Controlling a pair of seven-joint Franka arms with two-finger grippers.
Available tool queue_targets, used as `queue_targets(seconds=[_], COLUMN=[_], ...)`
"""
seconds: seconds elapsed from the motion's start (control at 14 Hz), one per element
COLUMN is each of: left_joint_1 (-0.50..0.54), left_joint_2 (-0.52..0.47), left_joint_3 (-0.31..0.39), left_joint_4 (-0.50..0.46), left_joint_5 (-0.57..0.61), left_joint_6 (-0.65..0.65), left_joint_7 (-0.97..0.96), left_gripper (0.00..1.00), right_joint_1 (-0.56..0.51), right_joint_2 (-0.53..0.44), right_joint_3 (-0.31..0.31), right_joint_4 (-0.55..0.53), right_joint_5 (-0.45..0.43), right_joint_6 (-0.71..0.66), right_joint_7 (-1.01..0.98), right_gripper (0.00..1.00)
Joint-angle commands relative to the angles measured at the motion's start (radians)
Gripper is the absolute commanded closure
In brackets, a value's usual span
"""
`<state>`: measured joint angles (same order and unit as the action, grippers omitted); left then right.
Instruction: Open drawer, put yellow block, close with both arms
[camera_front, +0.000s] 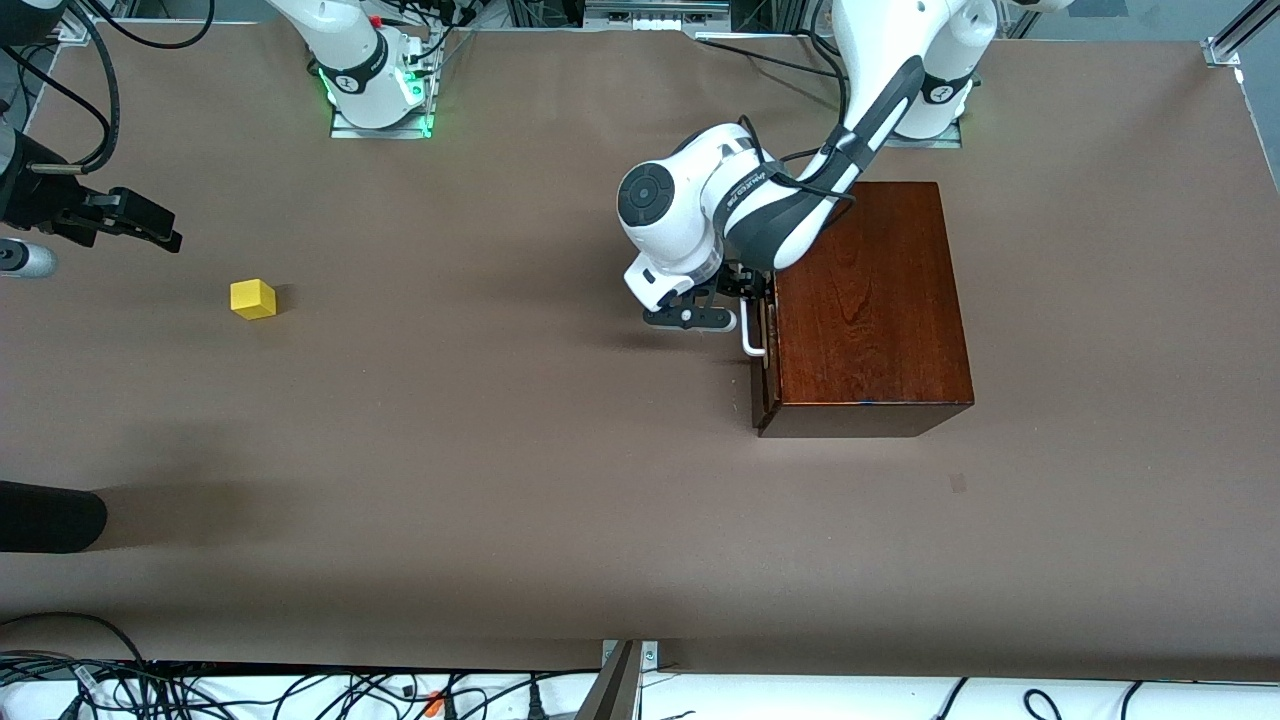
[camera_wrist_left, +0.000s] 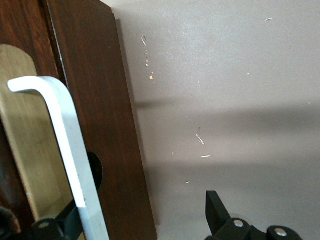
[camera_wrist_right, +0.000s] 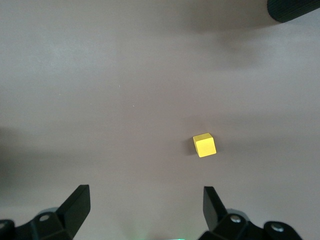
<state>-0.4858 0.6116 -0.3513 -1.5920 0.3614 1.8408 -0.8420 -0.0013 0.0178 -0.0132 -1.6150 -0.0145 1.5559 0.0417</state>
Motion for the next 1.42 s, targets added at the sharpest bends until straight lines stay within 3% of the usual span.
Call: queue_targets(seconds=[0.0,1.0,1.35], left_joint_1=[-0.010,-0.039,-0.049], left_joint_2=[0.014,0.031,0.039], left_joint_3=[-0.001,-0.005,-0.005], left_joint_4=[0.012,0.033,0.055], left_joint_5=[0.021,-0.105,-0.114], left_joint_6=[0.023,0.213,0.227], left_joint_7=[-0.028,-0.066,-0.066], left_gripper=[0.00,0.00,0.00], right_joint_1=[0.000,0.000,0.000], right_joint_2=[-0.004,-0.002,-0.002], right_joint_3=[-0.002,-0.002,-0.002], right_joint_4=[0.003,0.003,0.003], right_joint_5=[0.016,0.016,0.016], right_joint_6=[-0.002,0.000,0.000], right_joint_7=[-0.011,-0.011,-0.011], right_gripper=[0.00,0.00,0.00])
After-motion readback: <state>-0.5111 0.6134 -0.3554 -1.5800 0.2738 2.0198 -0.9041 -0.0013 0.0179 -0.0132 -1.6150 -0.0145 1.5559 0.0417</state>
